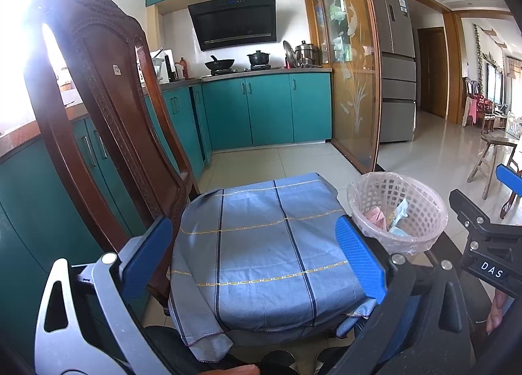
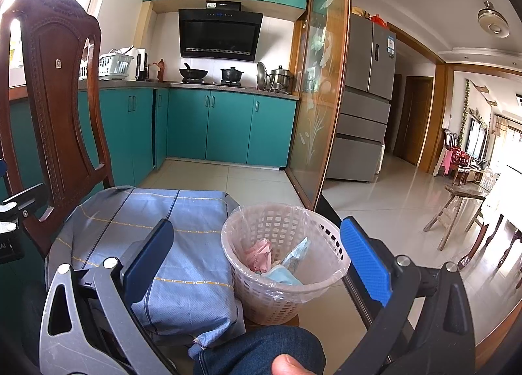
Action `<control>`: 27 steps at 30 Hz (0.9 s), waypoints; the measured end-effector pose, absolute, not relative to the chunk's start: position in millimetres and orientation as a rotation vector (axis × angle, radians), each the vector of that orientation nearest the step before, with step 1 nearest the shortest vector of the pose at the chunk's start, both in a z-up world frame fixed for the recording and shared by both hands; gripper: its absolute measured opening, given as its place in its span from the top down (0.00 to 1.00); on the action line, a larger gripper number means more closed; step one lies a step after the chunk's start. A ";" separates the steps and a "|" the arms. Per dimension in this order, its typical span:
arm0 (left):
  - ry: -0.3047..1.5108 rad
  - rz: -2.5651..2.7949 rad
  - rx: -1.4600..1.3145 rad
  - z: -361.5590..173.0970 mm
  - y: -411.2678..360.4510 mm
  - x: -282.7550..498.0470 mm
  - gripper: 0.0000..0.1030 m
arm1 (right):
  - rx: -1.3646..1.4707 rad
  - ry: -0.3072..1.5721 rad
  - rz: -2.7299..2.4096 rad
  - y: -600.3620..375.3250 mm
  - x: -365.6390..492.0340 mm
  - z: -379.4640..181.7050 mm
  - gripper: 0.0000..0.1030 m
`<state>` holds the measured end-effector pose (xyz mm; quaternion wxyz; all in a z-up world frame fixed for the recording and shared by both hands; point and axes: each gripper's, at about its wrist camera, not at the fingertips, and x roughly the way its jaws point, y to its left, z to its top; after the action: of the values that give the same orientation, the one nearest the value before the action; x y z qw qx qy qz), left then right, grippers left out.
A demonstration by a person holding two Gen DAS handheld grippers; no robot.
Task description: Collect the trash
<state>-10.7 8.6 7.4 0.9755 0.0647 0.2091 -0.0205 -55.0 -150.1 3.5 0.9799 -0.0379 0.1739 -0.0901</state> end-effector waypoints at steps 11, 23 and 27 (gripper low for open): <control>0.435 -0.038 0.136 5.4 9.4 -5.2 0.03 | -0.082 0.364 -0.173 -152.1 -51.5 1.9 0.03; 0.465 -0.047 0.123 -2.5 11.2 9.2 0.03 | -0.100 0.403 -0.161 -152.6 -38.4 -6.1 0.03; 0.486 -0.061 0.129 -8.0 9.7 17.0 0.03 | -0.100 0.419 -0.159 -152.2 -31.6 -9.0 0.03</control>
<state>17.0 9.7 -8.0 0.9681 0.0636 0.2404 -0.0304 -31.6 -152.2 -9.0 0.9737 -0.0497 0.2079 -0.0790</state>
